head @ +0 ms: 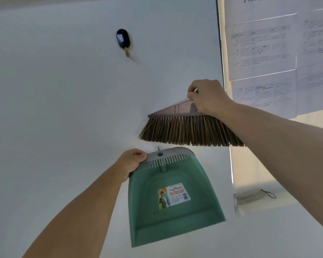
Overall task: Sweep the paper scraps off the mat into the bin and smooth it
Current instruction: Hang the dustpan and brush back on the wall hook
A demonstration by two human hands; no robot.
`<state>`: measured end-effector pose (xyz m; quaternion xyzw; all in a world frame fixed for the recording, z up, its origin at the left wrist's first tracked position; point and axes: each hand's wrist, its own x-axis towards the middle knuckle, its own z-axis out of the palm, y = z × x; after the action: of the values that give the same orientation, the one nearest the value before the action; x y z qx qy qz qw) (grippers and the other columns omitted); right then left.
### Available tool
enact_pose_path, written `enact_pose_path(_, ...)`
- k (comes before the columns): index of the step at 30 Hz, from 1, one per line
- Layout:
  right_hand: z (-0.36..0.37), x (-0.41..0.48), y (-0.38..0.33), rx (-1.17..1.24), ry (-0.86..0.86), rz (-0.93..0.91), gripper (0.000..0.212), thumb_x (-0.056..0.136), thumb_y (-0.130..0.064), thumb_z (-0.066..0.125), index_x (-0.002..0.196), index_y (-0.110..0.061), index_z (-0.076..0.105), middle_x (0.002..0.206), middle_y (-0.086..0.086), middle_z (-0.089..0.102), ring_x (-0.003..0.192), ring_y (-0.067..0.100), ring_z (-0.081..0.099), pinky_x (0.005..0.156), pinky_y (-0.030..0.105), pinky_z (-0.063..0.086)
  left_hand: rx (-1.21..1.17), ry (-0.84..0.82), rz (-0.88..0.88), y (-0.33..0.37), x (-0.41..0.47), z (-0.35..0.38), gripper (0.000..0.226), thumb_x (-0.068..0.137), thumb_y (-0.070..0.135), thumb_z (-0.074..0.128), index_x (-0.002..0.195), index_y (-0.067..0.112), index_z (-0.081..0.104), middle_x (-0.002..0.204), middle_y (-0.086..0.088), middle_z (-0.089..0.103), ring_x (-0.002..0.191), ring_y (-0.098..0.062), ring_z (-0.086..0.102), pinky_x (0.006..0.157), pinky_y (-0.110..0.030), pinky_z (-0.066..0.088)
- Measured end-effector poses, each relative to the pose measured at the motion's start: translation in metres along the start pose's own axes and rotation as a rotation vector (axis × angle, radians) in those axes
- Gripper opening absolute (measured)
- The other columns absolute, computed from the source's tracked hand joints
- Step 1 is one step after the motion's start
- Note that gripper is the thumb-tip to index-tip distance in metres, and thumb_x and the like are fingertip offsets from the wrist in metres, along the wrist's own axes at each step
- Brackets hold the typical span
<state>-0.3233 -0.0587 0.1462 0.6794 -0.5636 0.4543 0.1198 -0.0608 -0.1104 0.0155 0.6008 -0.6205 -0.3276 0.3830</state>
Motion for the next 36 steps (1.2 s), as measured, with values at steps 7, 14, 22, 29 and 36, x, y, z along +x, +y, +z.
enact_pose_path(7,0.003,-0.003,-0.003,0.039,-0.005,-0.007,0.020,0.098,-0.023,0.052,0.109,-0.013,0.066,0.112,0.005,0.066,0.098,0.019,0.058,0.081,0.028,0.041,0.020,0.024,0.029,-0.001,-0.002,0.001,0.017,0.096,0.027,0.058,0.103,0.014,0.067,0.100,-0.008,0.068,0.094,-0.024,0.063,0.083,-0.038,0.052)
enact_pose_path(14,0.004,-0.007,-0.004,0.073,-0.001,-0.013,0.021,0.098,-0.022,0.052,0.111,-0.013,0.066,0.112,0.005,0.067,0.100,0.020,0.059,0.083,0.029,0.044,0.075,0.068,0.001,-0.001,-0.003,-0.004,0.023,0.098,0.034,0.052,0.108,0.017,0.064,0.101,-0.005,0.065,0.093,-0.022,0.061,0.078,-0.037,0.053)
enact_pose_path(22,0.014,-0.008,-0.018,0.291,0.024,-0.040,0.018,0.098,-0.025,0.053,0.108,-0.020,0.066,0.100,-0.006,0.064,0.092,0.011,0.059,0.076,0.018,0.041,-0.649,0.304,0.199,0.029,-0.010,-0.045,0.031,0.094,0.037,0.053,0.119,0.020,0.059,0.112,-0.002,0.064,0.105,-0.021,0.059,0.083,-0.039,0.050)
enact_pose_path(29,0.034,-0.004,-0.034,0.331,-0.098,-0.143,0.019,0.097,-0.025,0.054,0.110,-0.020,0.067,0.101,-0.009,0.064,0.094,0.008,0.057,0.074,0.014,0.038,-0.304,0.411,0.498,0.035,-0.018,-0.078,0.062,0.092,0.019,0.063,0.146,0.033,0.035,0.139,0.003,0.045,0.124,-0.015,0.047,0.099,-0.033,0.042)
enact_pose_path(36,0.061,0.001,-0.048,0.326,-0.149,-0.230,0.021,0.097,-0.025,0.056,0.112,-0.018,0.068,0.109,-0.004,0.068,0.096,0.007,0.057,0.080,0.017,0.038,0.414,0.231,0.509,0.050,-0.016,-0.079,0.041,0.093,0.035,0.061,0.132,0.027,0.056,0.125,0.002,0.063,0.113,-0.017,0.057,0.099,-0.035,0.043)
